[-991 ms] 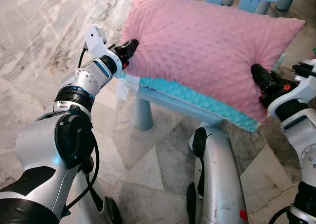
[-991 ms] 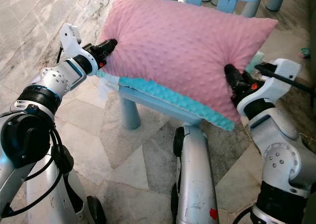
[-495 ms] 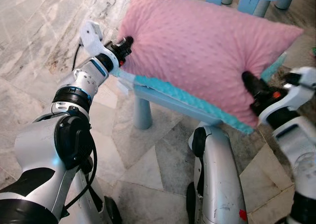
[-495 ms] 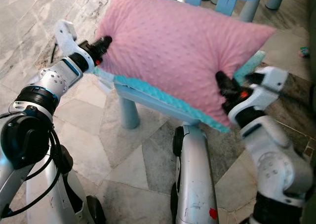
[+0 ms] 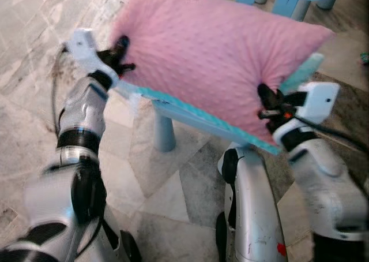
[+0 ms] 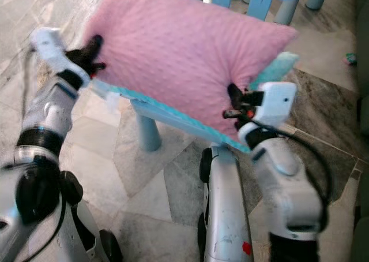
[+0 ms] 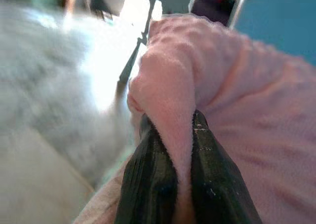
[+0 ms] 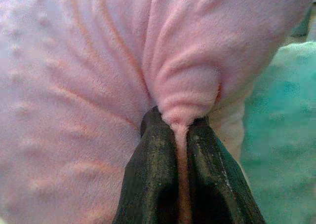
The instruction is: Move the pillow to the sofa
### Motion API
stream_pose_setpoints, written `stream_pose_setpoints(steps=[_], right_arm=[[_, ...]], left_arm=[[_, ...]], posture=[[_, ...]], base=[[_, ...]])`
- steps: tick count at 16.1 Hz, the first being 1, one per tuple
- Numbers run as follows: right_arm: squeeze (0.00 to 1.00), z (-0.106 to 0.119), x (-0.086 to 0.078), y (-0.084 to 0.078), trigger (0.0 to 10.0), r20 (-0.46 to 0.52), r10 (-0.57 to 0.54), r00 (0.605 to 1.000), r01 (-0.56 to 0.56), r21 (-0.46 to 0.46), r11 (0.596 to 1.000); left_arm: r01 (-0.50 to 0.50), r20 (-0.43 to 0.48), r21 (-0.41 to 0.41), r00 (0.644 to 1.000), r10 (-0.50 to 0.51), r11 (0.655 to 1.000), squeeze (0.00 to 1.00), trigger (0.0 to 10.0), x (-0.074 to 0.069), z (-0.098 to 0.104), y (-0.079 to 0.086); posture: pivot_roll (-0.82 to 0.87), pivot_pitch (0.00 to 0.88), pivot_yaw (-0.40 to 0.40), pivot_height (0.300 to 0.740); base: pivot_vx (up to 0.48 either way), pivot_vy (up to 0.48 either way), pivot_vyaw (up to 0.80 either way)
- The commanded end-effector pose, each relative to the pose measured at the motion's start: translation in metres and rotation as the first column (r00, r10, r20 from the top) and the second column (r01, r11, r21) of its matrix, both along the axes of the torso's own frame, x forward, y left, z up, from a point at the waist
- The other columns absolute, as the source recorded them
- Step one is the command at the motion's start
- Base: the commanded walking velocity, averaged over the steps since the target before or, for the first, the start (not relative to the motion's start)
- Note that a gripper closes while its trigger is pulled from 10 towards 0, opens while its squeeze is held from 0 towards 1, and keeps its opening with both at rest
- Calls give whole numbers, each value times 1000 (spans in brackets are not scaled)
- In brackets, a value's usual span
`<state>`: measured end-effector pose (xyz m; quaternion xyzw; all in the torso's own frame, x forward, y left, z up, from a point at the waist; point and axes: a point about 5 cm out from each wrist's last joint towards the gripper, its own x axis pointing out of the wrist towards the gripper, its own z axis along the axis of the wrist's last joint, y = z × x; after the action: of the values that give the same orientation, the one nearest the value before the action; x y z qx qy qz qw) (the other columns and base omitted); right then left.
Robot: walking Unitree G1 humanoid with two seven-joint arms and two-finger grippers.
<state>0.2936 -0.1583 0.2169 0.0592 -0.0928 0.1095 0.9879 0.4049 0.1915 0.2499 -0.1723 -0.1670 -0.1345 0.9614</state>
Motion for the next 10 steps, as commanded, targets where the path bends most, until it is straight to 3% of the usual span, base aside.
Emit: stream_pose_setpoints(steps=[1,3,6,10], right_arm=[[0,-6,2,5,0,-9,-13,1000,13,-25,1000],[0,-1,10,5,0,47,-73,996,76,-65,995],[0,7,17,7,0,136,-134,981,152,-126,980],[0,5,19,7,0,159,-179,971,200,-127,972]], left_arm=[[-65,98,34,993,61,997,0,0,-6,14,8],[-102,191,89,978,83,991,0,0,-13,21,4],[-127,202,80,973,108,989,0,0,-18,16,2],[-152,177,61,974,140,986,0,0,-21,6,6]], posture=[[-161,91,20,304],[-149,59,22,304],[-141,19,27,304],[-141,7,38,304]], base=[[0,0,0],[0,0,0],[0,0,0],[0,0,0]])
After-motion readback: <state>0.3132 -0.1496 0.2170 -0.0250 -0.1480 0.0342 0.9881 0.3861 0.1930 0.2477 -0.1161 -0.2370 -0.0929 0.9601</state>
